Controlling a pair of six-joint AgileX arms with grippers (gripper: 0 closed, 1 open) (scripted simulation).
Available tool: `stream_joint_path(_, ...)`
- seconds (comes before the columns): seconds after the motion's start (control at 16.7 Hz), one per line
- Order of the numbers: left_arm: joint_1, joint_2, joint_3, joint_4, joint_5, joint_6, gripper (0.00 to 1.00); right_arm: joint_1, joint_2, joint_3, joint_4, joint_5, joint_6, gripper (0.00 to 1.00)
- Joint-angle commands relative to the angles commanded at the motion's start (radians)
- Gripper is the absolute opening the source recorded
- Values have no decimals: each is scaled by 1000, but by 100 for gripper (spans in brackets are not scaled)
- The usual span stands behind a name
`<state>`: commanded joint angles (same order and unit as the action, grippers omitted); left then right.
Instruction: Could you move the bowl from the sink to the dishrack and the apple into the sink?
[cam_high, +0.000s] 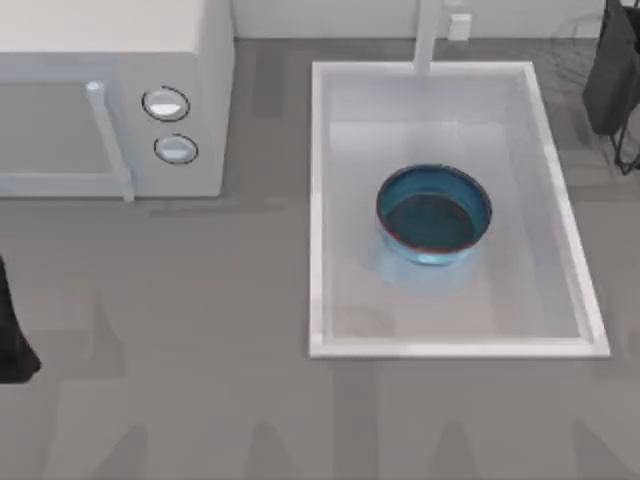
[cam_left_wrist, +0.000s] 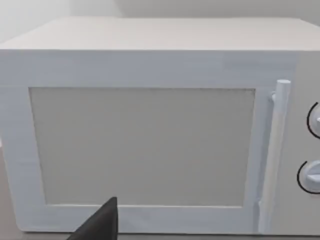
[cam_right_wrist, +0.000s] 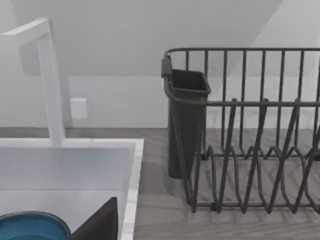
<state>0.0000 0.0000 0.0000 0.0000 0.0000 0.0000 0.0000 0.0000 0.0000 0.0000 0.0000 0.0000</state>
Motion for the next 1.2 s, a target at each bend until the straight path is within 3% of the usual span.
stream_joint_path(0.3,0,0,0,0,0,0,100,4,42,54,-18,3,10,100)
stream_joint_path(0.54,0,0,0,0,0,0,100,34,216,247,-105,6,53,100)
stream_joint_path(1.2,0,0,0,0,0,0,100,239,1237,1141,-661,-12,301,100)
